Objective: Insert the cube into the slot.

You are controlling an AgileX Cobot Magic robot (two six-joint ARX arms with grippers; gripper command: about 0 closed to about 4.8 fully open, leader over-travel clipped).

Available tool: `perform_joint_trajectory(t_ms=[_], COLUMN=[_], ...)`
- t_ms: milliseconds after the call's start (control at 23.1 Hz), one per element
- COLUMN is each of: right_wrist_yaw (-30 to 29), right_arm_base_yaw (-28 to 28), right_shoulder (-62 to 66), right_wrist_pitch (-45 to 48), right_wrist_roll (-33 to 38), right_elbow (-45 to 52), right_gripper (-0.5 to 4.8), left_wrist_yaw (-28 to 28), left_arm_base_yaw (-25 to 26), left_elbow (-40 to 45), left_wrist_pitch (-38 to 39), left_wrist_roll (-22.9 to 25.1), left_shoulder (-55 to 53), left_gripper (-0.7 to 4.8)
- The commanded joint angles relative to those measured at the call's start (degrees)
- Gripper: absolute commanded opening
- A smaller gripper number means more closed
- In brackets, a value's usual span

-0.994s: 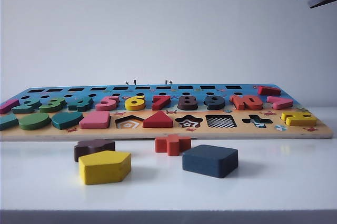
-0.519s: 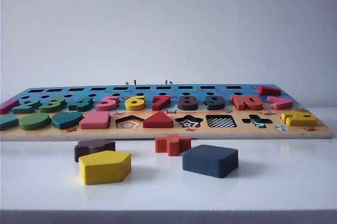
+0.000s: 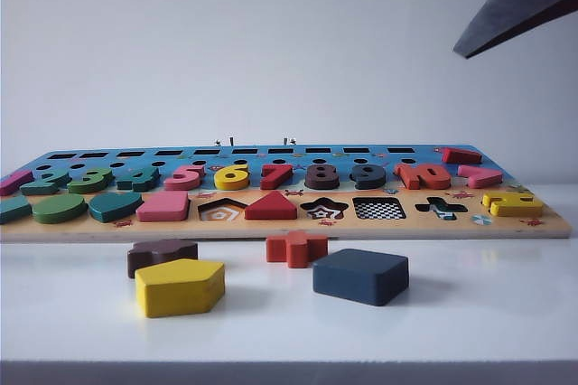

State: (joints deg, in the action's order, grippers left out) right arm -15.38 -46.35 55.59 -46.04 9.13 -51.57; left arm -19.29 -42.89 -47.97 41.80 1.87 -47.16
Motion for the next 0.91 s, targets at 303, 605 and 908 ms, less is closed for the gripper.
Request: perform_joint_trajectory(t_ms=[303,605,908], right_wrist_yaw=[14.8,19.5,16.7], right_arm_base_yaw=[-12.2,-14.8,-14.8], right_shoulder=[10.3,16.7,19.9], right_wrist_pitch=[-1.7,-0.7,4.5], right_wrist_roll=[-0.3,-0.2,-0.1], right_elbow=[-0.3,-0.3,-0.3], right_gripper=[4.63,4.63,4.79], left_wrist_yaw=[-0.3,-3.7,-4.3], left_arm_base_yaw=[1.2,1.2,1.2], left_elbow=[3.7,3.8,3.8], left_wrist_pitch=[-1.8,-1.9,-1.9], left_wrist_roll=[1.2,1.1,1.3], left_shoulder=[0.3,0.3,0.3], left_gripper=[0.17,0.17,0.17])
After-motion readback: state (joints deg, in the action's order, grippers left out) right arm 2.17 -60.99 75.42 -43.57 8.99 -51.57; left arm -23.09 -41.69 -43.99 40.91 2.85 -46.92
